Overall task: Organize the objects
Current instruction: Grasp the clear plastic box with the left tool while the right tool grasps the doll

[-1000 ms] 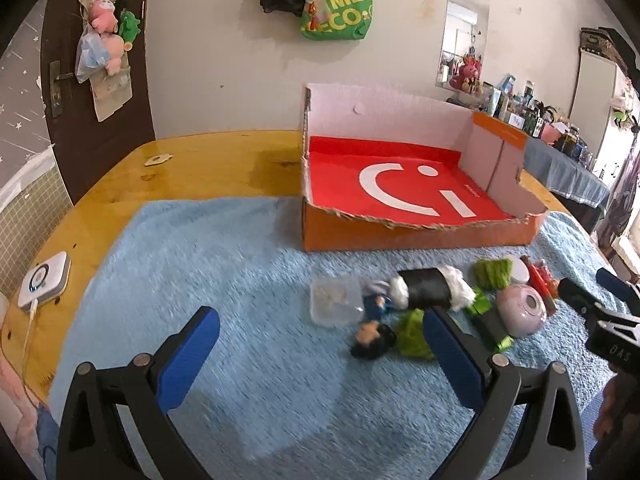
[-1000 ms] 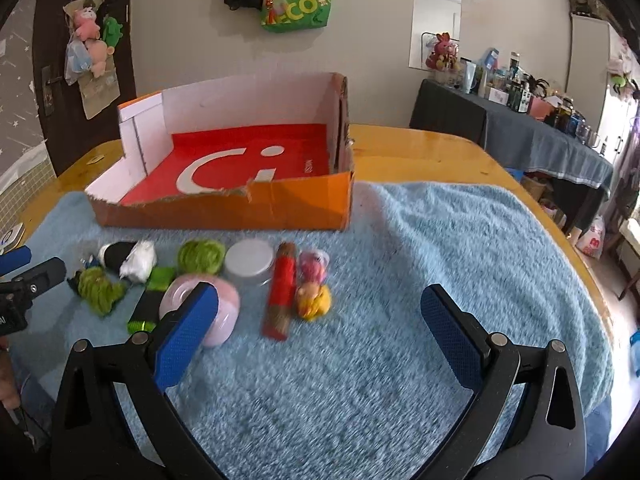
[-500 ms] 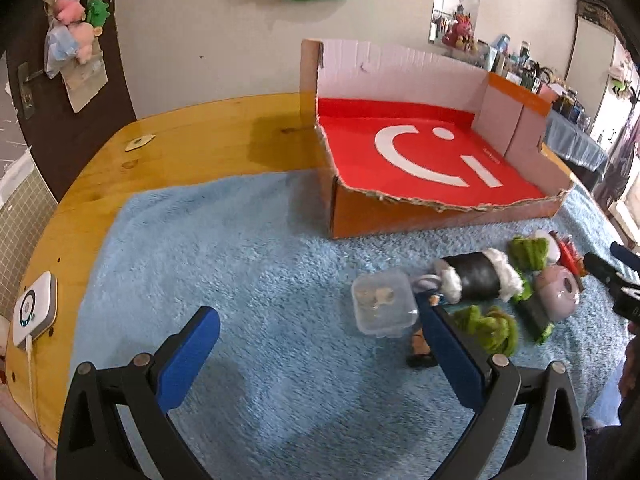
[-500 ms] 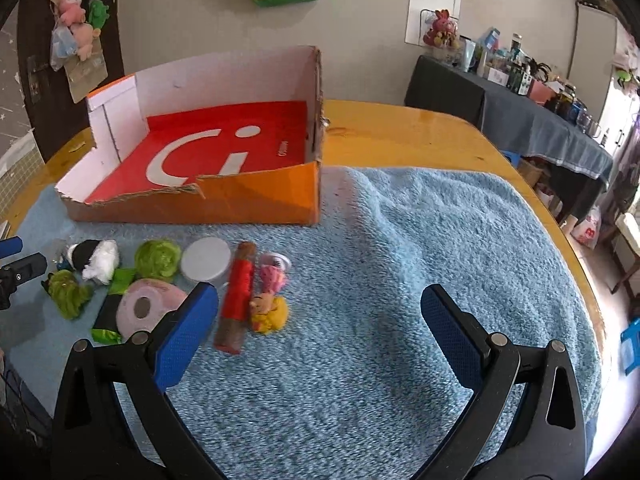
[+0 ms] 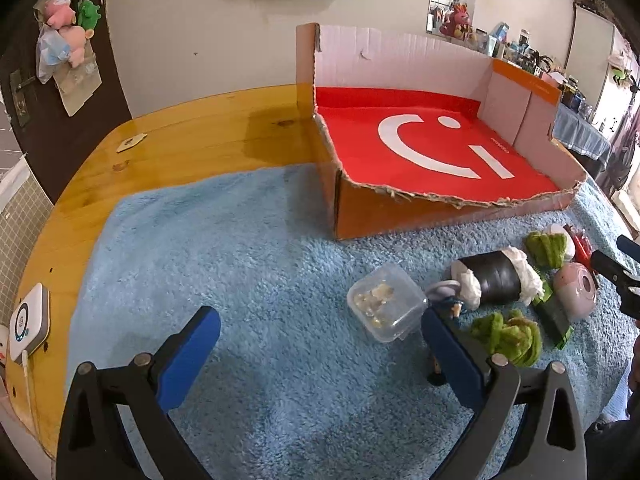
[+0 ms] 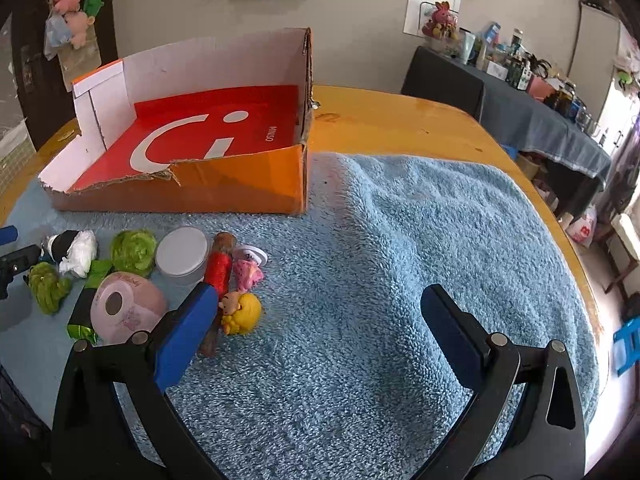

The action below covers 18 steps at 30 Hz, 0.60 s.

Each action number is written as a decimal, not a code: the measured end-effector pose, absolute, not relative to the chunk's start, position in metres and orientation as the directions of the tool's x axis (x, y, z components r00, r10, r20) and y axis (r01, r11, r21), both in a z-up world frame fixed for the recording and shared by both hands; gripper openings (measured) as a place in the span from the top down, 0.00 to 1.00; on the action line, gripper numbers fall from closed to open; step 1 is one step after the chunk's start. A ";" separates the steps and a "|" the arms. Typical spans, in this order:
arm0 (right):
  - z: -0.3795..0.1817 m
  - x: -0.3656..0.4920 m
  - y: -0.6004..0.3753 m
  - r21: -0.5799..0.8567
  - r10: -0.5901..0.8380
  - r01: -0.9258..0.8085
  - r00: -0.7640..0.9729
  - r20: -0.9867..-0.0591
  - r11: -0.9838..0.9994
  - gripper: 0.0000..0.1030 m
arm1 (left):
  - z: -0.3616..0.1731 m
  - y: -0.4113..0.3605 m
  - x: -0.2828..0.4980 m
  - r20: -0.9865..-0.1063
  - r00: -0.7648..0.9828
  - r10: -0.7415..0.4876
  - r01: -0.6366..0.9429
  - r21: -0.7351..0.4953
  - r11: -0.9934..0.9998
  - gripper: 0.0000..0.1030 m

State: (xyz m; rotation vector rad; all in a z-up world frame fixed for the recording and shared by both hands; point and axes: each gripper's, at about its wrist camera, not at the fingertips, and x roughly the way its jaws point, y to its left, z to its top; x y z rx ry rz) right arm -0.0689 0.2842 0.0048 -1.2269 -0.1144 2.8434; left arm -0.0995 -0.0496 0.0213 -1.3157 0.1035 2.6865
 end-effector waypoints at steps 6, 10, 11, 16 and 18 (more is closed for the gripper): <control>0.006 -0.069 0.283 -0.082 0.040 0.028 -0.685 -0.727 -0.996 0.04 | 0.022 -0.043 -0.102 -0.782 -0.615 0.106 -0.182 0.009 -0.983 0.11; 0.006 -0.068 0.287 -0.087 0.034 0.042 -0.685 -0.728 -0.995 0.10 | 0.022 -0.042 -0.102 -0.780 -0.614 0.118 -0.194 0.005 -0.981 0.13; 0.005 -0.068 0.288 -0.082 0.030 0.045 -0.681 -0.732 -0.996 0.10 | 0.022 -0.042 -0.102 -0.780 -0.614 0.124 -0.197 0.000 -0.980 0.15; 0.000 -0.067 0.280 -0.103 0.020 0.084 -0.674 -0.738 -0.991 0.25 | 0.020 -0.041 -0.102 -0.778 -0.611 0.146 -0.211 -0.018 -0.977 0.22; -0.002 -0.069 0.278 -0.102 0.013 0.093 -0.673 -0.740 -0.990 0.29 | 0.020 -0.040 -0.102 -0.777 -0.611 0.153 -0.216 -0.022 -0.976 0.24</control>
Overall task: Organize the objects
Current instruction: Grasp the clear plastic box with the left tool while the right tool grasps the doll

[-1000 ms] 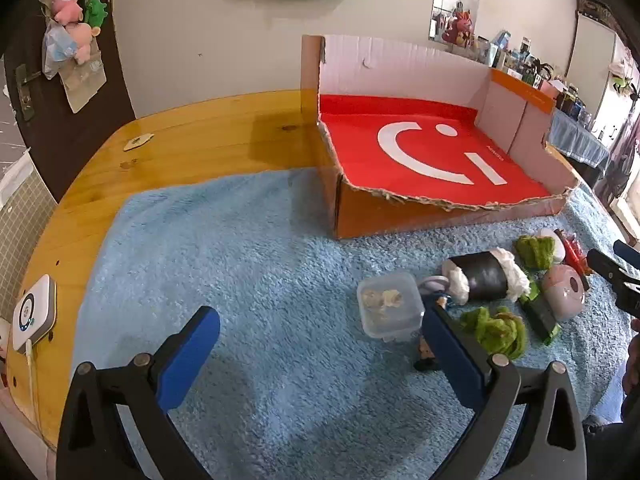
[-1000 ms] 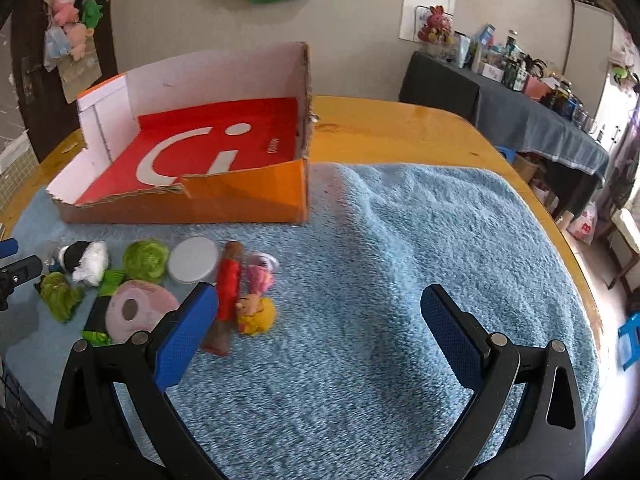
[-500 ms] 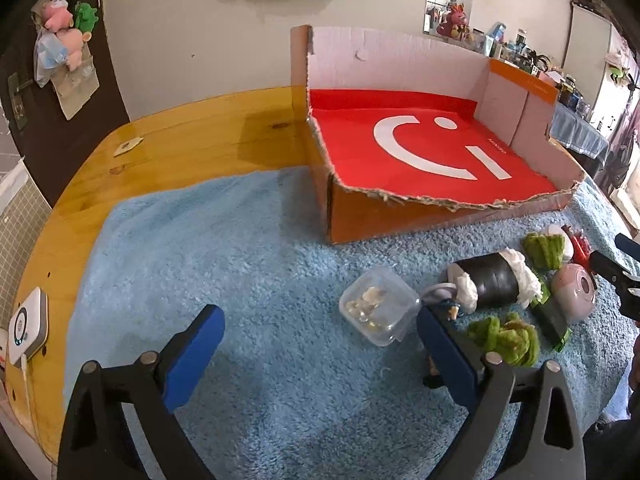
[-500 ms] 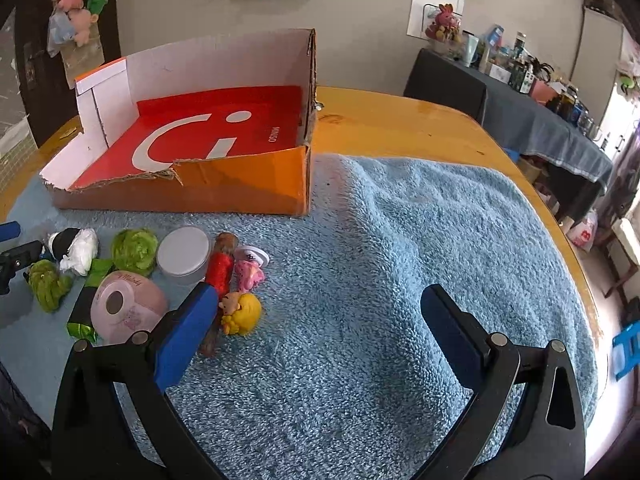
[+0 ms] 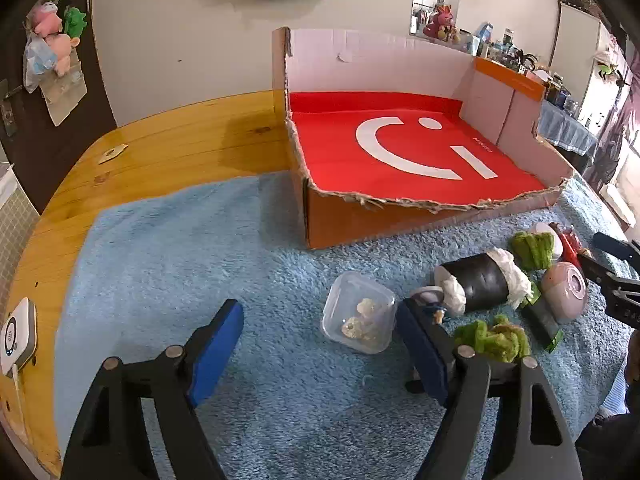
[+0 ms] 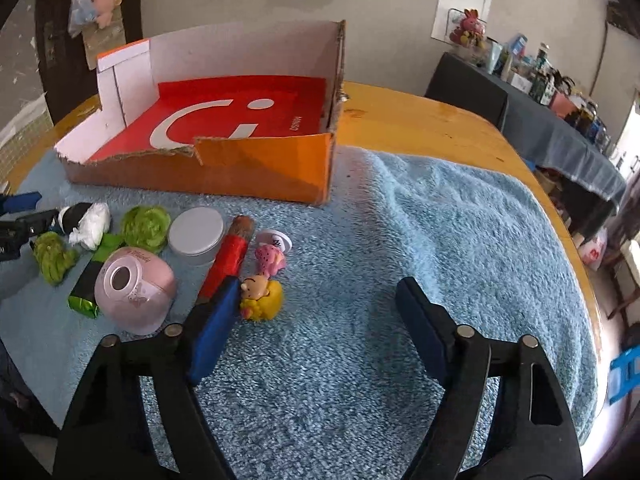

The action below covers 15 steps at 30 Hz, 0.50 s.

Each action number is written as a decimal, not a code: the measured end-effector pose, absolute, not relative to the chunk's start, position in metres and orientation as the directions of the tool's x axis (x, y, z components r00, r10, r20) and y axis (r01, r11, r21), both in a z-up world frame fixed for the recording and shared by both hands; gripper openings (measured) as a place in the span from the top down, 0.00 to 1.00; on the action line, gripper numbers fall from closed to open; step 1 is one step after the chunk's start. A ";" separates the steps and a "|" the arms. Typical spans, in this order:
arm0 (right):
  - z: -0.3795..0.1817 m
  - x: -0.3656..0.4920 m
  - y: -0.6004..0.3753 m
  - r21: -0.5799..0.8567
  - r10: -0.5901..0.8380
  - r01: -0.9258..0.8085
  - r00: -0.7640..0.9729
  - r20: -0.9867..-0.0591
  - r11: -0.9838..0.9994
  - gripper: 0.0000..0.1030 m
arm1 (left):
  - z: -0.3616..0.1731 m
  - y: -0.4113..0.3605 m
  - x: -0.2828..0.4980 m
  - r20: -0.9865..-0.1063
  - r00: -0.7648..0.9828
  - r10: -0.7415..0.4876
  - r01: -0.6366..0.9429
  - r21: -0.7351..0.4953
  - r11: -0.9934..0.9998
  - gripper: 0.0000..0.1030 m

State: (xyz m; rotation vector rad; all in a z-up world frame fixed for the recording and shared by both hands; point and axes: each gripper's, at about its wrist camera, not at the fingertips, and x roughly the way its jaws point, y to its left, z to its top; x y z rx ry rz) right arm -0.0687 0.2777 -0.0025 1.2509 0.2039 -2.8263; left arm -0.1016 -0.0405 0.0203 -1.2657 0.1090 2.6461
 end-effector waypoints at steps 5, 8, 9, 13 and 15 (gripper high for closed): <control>-0.003 -0.071 0.276 -0.061 -0.039 0.125 -0.672 -0.739 -0.990 0.51 | 0.022 -0.038 -0.101 -0.775 -0.606 0.180 -0.239 -0.038 -0.970 0.34; -0.003 -0.071 0.277 0.005 -0.114 0.164 -0.662 -0.741 -0.986 0.70 | 0.022 -0.037 -0.101 -0.770 -0.606 0.200 -0.249 -0.055 -0.967 0.40; -0.003 -0.071 0.276 0.006 -0.113 0.162 -0.664 -0.739 -0.987 0.70 | 0.022 -0.037 -0.101 -0.770 -0.601 0.213 -0.256 -0.067 -0.964 0.42; -0.002 -0.069 0.277 0.028 -0.132 0.164 -0.664 -0.736 -0.986 0.77 | 0.021 -0.035 -0.102 -0.766 -0.607 0.212 -0.253 -0.066 -0.965 0.44; -0.001 -0.067 0.279 0.037 -0.136 0.161 -0.666 -0.733 -0.986 0.80 | 0.022 -0.034 -0.102 -0.762 -0.611 0.212 -0.252 -0.067 -0.965 0.55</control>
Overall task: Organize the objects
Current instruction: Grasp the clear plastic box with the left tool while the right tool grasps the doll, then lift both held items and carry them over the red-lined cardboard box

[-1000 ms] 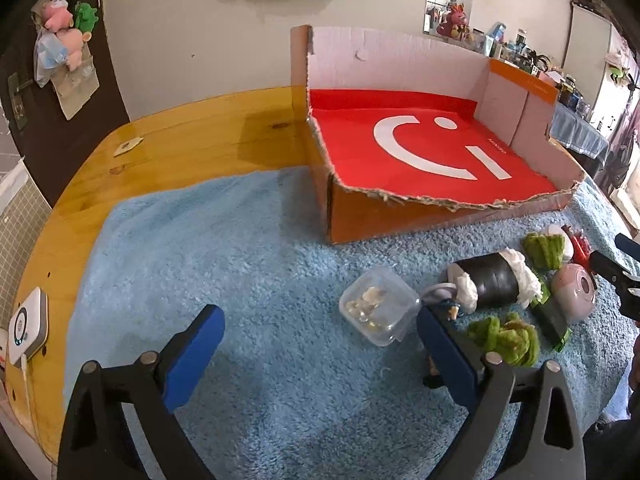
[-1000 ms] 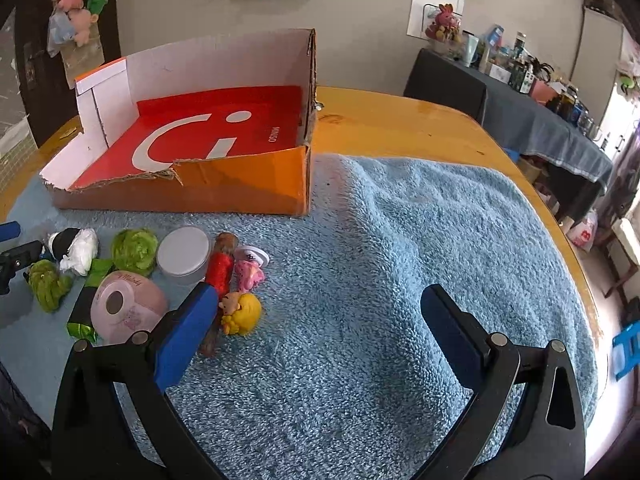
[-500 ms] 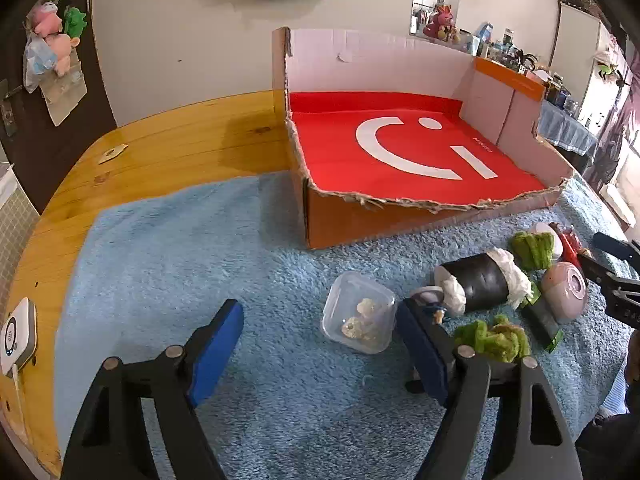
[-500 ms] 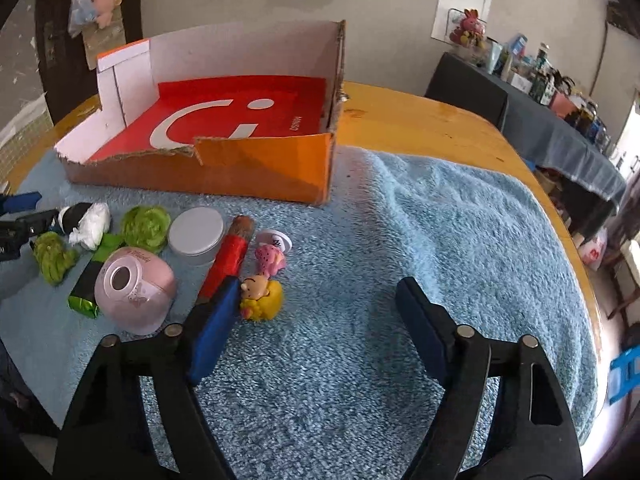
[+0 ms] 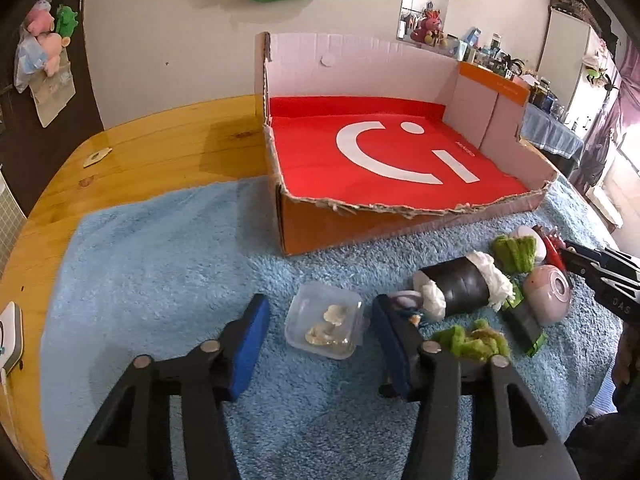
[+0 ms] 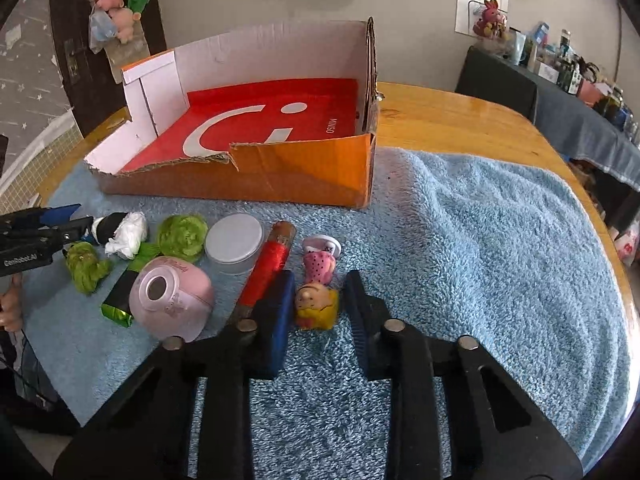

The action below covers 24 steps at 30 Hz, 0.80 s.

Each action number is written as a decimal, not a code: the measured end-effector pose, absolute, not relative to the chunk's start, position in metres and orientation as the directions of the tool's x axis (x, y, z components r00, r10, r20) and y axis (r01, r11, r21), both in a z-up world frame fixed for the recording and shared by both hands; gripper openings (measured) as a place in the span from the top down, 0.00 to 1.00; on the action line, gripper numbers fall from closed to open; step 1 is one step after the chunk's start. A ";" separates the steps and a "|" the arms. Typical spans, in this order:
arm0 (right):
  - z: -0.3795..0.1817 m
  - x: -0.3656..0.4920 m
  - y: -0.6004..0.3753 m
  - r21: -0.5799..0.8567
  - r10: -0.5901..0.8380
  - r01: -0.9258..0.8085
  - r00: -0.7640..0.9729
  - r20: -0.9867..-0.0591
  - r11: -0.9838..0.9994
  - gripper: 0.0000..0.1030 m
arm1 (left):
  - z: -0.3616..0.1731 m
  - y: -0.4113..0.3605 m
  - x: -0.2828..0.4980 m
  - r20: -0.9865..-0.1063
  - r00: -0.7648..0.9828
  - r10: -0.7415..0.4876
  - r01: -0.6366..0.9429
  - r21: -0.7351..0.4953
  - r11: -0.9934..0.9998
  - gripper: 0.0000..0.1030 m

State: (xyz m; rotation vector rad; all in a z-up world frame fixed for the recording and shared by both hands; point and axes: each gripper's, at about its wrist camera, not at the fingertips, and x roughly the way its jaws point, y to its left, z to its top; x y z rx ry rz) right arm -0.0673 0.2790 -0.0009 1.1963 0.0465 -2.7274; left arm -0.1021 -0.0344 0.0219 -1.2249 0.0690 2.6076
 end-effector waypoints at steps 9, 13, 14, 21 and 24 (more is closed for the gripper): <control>0.009 -0.058 0.277 0.017 -0.124 0.156 -0.707 -0.696 -0.988 0.80 | 0.027 -0.036 -0.097 -0.750 -0.622 0.227 -0.248 -0.087 -0.965 0.59; 0.021 -0.054 0.275 0.015 -0.129 0.161 -0.730 -0.671 -0.987 0.80 | 0.038 -0.037 -0.090 -0.726 -0.646 0.236 -0.250 -0.091 -0.964 0.59; 0.026 -0.053 0.274 0.014 -0.133 0.165 -0.737 -0.663 -0.986 0.80 | 0.043 -0.037 -0.087 -0.715 -0.657 0.238 -0.251 -0.090 -0.964 0.59; 0.052 -0.047 0.268 -0.002 -0.138 0.174 -0.787 -0.601 -0.985 0.80 | 0.072 -0.038 -0.075 -0.643 -0.728 0.237 -0.243 -0.082 -0.967 0.59; 0.060 -0.046 0.268 -0.002 -0.142 0.176 -0.799 -0.584 -0.984 0.80 | 0.079 -0.039 -0.073 -0.625 -0.743 0.239 -0.236 -0.088 -0.968 0.59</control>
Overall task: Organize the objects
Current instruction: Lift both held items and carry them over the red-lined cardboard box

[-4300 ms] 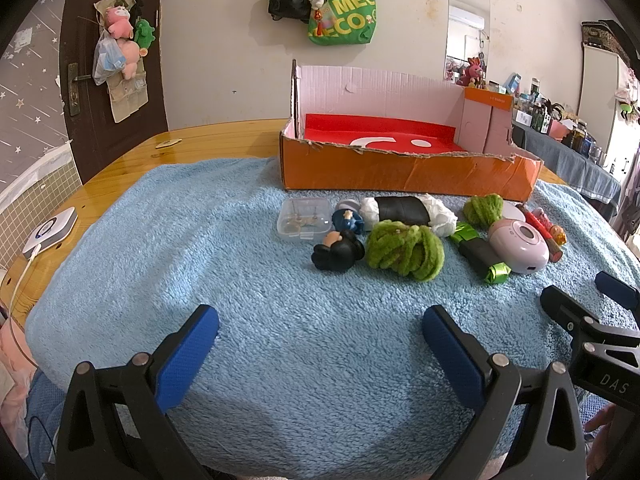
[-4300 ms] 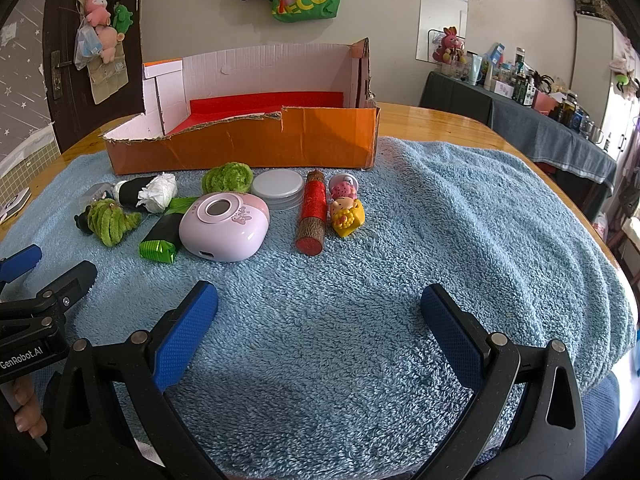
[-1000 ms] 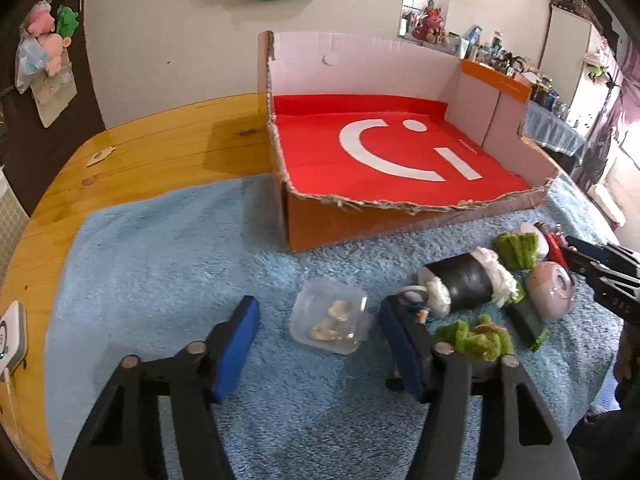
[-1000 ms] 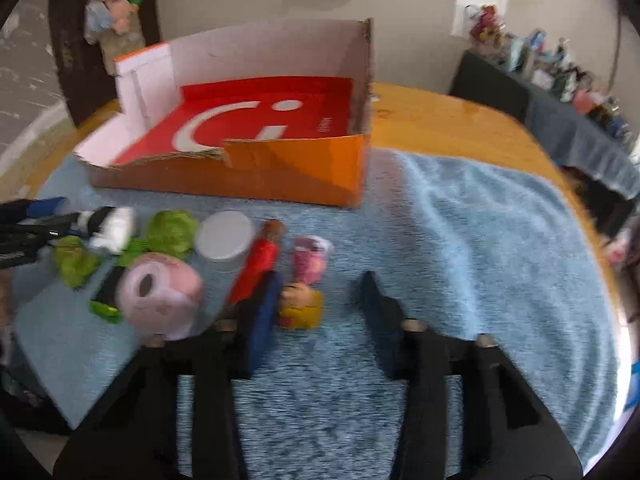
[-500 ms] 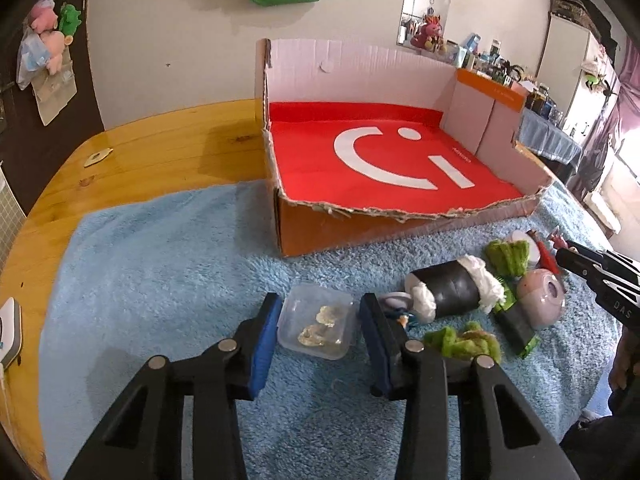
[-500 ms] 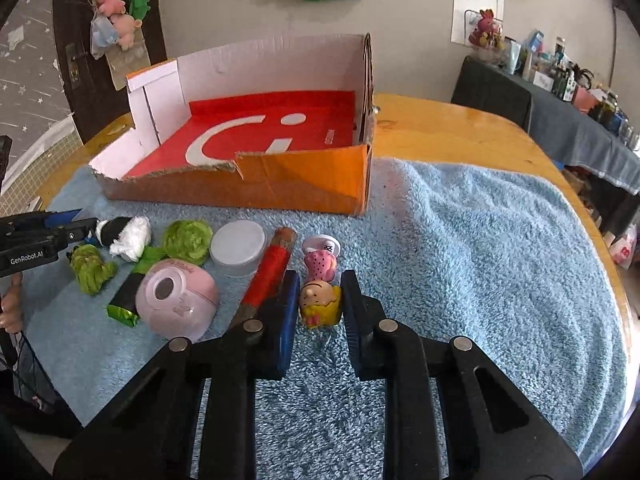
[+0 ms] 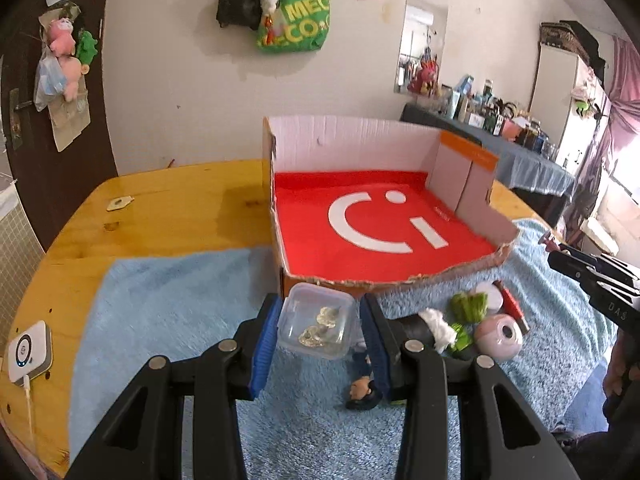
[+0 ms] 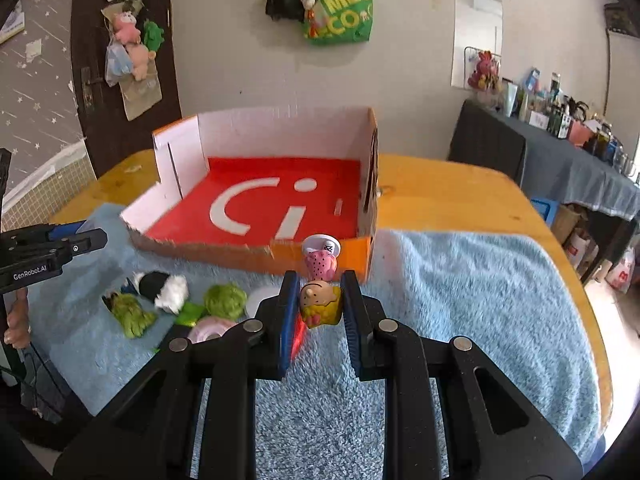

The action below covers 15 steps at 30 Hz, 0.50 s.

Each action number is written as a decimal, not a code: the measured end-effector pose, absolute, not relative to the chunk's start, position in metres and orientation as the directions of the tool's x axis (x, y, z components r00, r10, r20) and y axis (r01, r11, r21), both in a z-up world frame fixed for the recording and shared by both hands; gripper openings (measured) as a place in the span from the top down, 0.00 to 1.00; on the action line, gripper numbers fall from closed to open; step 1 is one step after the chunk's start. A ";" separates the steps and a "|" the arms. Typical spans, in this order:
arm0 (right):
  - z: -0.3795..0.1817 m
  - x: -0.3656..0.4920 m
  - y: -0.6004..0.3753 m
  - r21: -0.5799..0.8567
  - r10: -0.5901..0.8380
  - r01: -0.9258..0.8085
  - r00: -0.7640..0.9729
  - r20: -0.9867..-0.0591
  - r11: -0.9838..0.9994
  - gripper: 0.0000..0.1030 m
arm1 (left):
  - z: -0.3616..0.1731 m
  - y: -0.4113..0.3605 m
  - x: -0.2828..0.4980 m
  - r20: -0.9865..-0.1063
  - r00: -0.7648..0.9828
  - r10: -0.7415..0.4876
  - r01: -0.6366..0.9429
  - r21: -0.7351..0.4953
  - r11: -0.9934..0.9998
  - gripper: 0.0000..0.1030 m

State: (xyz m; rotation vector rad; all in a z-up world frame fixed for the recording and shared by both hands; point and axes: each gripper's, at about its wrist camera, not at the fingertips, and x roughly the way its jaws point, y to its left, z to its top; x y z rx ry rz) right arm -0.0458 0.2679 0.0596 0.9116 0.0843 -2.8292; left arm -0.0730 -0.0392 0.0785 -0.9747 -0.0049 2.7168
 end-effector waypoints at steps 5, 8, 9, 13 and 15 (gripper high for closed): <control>0.066 -0.042 0.266 -0.016 -0.142 0.183 -0.814 -0.563 -0.983 0.80 | 0.083 -0.040 -0.070 -0.611 -0.755 0.237 -0.231 -0.090 -0.969 0.59; 0.068 -0.041 0.266 -0.012 -0.144 0.183 -0.814 -0.563 -0.983 0.80 | 0.086 -0.041 -0.067 -0.604 -0.760 0.241 -0.232 -0.095 -0.968 0.59; 0.068 -0.041 0.266 -0.013 -0.145 0.183 -0.817 -0.559 -0.983 0.80 | 0.087 -0.041 -0.067 -0.600 -0.763 0.242 -0.233 -0.095 -0.968 0.59; 0.071 -0.043 0.263 -0.012 -0.150 0.188 -0.819 -0.554 -0.982 0.80 | 0.093 -0.039 -0.067 -0.586 -0.772 0.246 -0.236 -0.094 -0.967 0.59; 0.074 -0.045 0.263 -0.011 -0.154 0.191 -0.821 -0.550 -0.982 0.80 | 0.098 -0.038 -0.070 -0.579 -0.777 0.249 -0.238 -0.096 -0.966 0.59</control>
